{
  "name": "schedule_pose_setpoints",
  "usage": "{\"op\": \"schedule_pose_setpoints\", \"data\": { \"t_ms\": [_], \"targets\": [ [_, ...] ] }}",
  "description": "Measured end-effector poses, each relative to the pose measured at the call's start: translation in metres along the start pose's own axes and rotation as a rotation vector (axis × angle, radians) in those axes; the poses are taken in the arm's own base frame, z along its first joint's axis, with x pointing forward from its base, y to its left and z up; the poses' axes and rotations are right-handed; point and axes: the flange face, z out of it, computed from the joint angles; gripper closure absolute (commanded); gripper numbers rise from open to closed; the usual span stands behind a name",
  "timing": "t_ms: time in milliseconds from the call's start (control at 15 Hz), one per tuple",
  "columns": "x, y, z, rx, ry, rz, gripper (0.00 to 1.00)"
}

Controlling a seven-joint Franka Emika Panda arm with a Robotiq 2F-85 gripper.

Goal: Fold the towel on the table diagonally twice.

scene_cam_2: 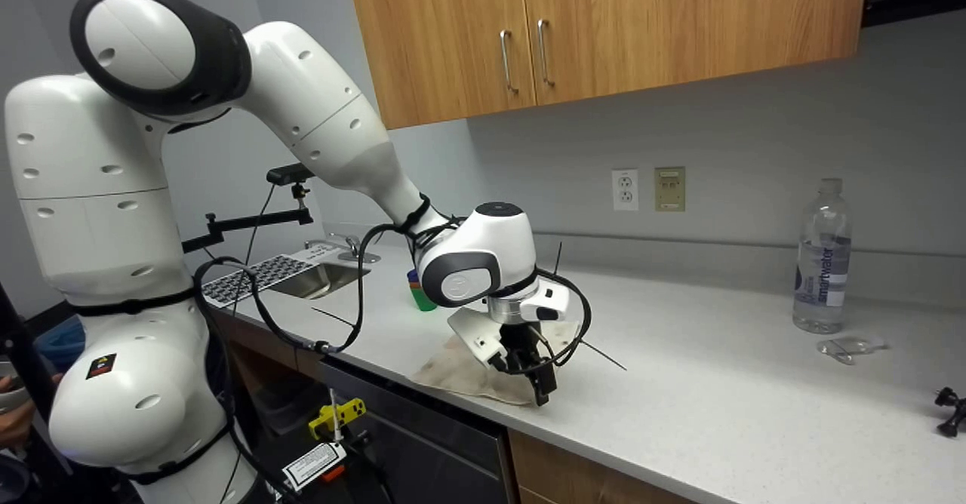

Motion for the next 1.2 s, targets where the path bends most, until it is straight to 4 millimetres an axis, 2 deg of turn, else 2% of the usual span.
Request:
{"op": "schedule_pose_setpoints", "data": {
  "t_ms": [333,800,1200],
  "targets": [
    [0.014,-0.002,0.017,-0.001,-0.019,0.028,0.04],
    [0.011,-0.005,0.026,0.013,-0.078,0.05,0.11],
    [0.01,-0.002,0.024,0.014,-0.095,0.092,0.58]
  ]
}}
